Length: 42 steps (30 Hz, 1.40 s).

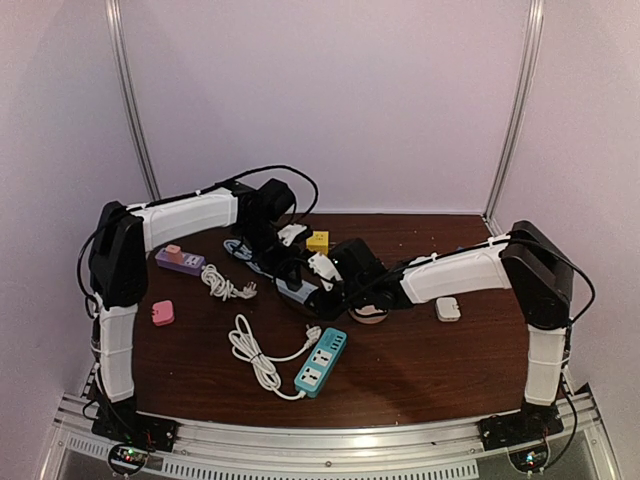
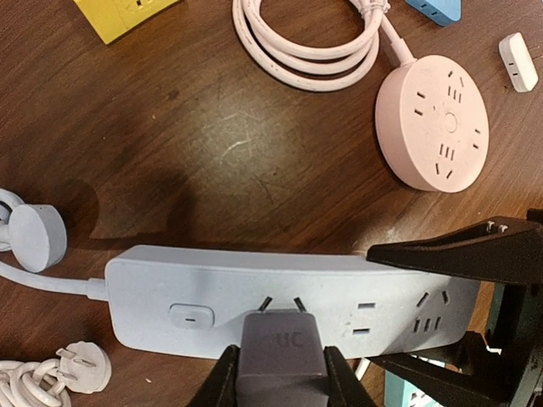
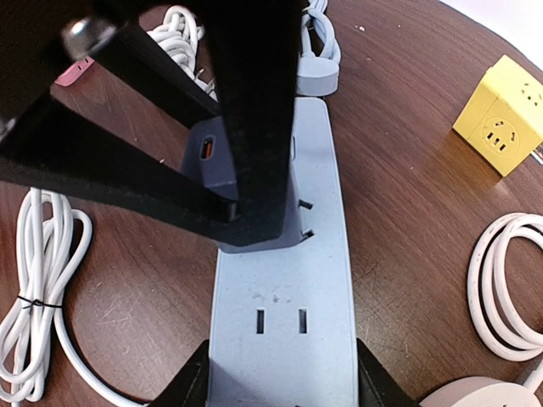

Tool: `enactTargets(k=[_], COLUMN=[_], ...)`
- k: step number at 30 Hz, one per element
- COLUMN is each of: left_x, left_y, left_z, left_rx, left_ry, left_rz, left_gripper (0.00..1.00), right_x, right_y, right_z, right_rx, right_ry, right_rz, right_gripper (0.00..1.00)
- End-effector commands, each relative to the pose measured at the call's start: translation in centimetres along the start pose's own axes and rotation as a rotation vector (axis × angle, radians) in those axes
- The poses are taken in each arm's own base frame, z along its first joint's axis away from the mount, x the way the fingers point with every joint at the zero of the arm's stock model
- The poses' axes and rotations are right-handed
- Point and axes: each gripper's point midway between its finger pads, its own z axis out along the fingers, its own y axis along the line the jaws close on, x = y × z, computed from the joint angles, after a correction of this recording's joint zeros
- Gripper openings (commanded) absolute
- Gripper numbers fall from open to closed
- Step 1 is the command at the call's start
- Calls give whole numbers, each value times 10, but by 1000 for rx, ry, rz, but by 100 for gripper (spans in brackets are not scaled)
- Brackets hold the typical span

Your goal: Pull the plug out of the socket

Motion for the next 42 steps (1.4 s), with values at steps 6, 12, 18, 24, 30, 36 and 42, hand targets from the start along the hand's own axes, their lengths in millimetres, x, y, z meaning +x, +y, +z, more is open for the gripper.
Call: enactTargets(k=[6, 12, 18, 24, 30, 36, 42], left_x=[4, 2, -2, -13, -10, -32, -57], left_y=[-2, -1, 8, 12, 12, 34, 60], left_z=[-22, -34, -39, -47, -39, -58, -78], left_rx=[-109, -194, -115, -135, -157, -176, -164], left_ry=[1, -14, -17, -50, -42, -146, -267], left_rz=[-7, 38, -6, 15, -9, -101, -206], left_gripper=[16, 17, 18, 18, 19, 20, 19], right_x=[95, 97, 97, 102, 98, 89, 64], right_y=[-56, -59, -59, -61, -62, -53, -37], right_z=[6, 8, 7, 7, 7, 13, 7], right_rx=[235, 234, 237, 252, 259, 210, 126], right_ry=[312, 322, 315, 317, 300, 278, 227], right_rz=[43, 49, 49, 46, 57, 79, 106], right_gripper=[0, 0, 0, 0, 0, 5, 43])
